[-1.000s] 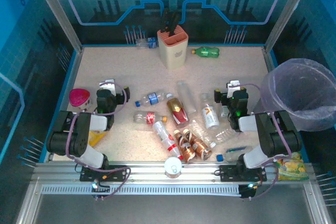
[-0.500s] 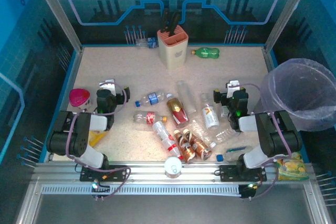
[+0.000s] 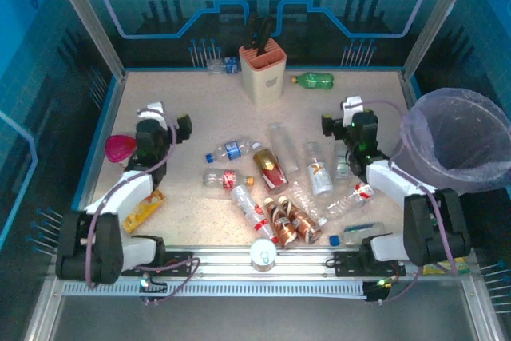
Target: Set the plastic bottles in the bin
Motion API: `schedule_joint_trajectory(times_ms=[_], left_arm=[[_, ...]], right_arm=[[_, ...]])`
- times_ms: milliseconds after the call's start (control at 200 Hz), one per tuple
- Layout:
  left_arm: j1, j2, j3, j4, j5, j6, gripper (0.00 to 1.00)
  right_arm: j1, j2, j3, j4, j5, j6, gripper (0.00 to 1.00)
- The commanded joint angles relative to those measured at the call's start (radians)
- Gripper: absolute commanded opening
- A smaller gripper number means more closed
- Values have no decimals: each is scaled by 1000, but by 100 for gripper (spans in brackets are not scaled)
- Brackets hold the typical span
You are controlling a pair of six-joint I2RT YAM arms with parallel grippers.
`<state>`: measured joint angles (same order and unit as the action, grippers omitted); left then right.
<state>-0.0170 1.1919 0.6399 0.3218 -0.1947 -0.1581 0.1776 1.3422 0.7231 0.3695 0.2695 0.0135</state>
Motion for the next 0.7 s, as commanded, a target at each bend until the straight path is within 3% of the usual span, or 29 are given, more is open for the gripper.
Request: schedule_joint_trajectory(times_ms=[0,150,350,440,580,695], left_arm=[[0,-65,138,-397,93,-206,99],[-1,-86,217,-524,295,-393,99],[-1,-129,169,-466,465,-625,99],[-3,-128,136,-425,539,-713,99],[-4,-132,113,-415,581,-755,99],[-8,-140,115,-434,593,-749,99]], right_arm=[[52,-3,149,-338,52,94,100],[104,96,418,-546,9,310,100],[137,287,646,-583,-38,627,100],[143,404,765,-642,14,795,100],[135,572,937,-723,64,1008,100],[115,651,962,-686,65,1189,100]])
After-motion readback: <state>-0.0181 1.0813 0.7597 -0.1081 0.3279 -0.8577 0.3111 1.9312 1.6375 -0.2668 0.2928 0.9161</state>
